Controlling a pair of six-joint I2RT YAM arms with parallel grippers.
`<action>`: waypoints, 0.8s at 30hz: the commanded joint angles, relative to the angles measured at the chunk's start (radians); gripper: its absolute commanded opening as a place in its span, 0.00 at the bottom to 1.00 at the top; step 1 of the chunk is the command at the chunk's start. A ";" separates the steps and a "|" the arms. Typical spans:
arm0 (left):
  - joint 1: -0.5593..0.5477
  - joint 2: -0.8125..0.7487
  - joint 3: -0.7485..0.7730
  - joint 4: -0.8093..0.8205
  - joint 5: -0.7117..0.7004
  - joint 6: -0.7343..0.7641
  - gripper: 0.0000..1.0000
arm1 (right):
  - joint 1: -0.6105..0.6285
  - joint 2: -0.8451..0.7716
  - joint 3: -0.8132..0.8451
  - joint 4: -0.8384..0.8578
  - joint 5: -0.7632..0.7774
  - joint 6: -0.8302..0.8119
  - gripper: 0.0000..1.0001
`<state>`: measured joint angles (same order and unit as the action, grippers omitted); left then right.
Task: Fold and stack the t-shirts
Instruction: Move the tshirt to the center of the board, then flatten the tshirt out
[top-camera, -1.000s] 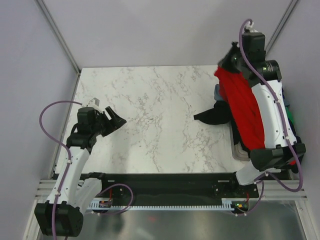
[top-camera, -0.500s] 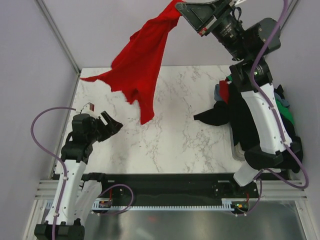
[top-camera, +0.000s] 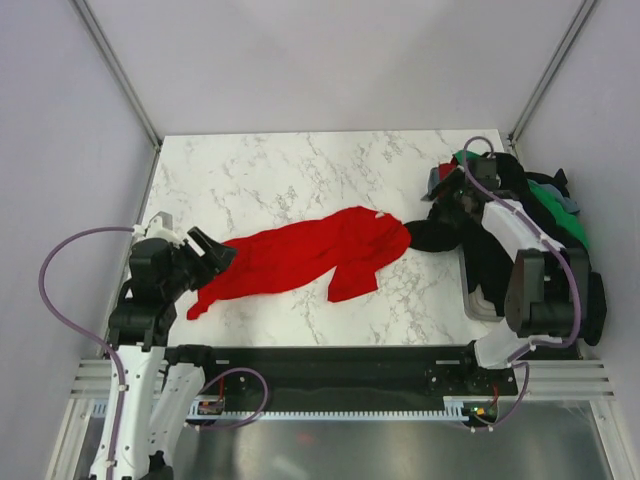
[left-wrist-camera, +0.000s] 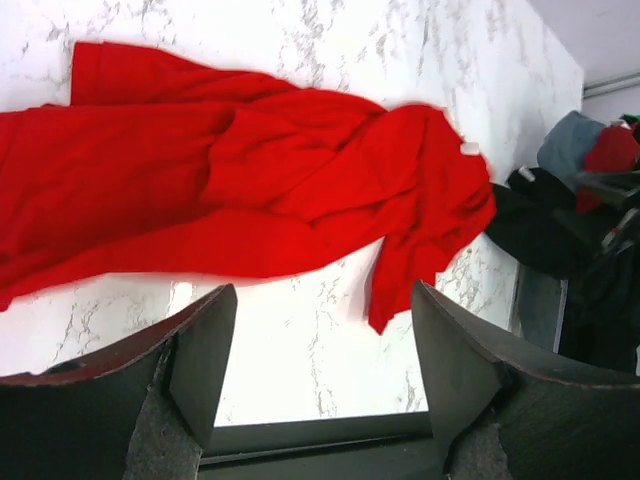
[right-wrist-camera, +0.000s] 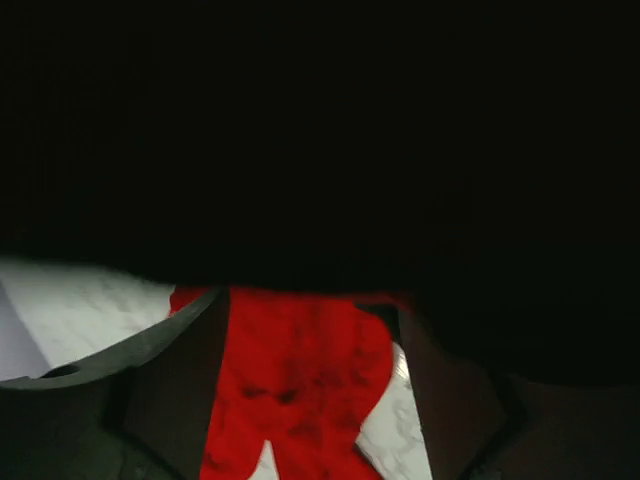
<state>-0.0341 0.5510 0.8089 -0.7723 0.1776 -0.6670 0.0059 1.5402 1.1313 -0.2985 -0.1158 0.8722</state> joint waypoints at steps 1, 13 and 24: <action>0.005 0.097 -0.027 -0.019 0.020 -0.037 0.77 | 0.058 -0.084 0.041 -0.183 -0.084 -0.131 0.80; -0.038 0.395 -0.097 0.097 -0.029 -0.065 0.73 | 0.612 -0.413 -0.293 -0.274 0.186 -0.093 0.97; -0.112 0.550 -0.128 0.226 -0.095 -0.092 0.72 | 0.936 -0.143 -0.209 -0.134 0.238 -0.098 0.93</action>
<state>-0.1421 1.0683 0.6613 -0.6262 0.1162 -0.7395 0.9066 1.3548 0.8478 -0.5068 0.0807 0.7738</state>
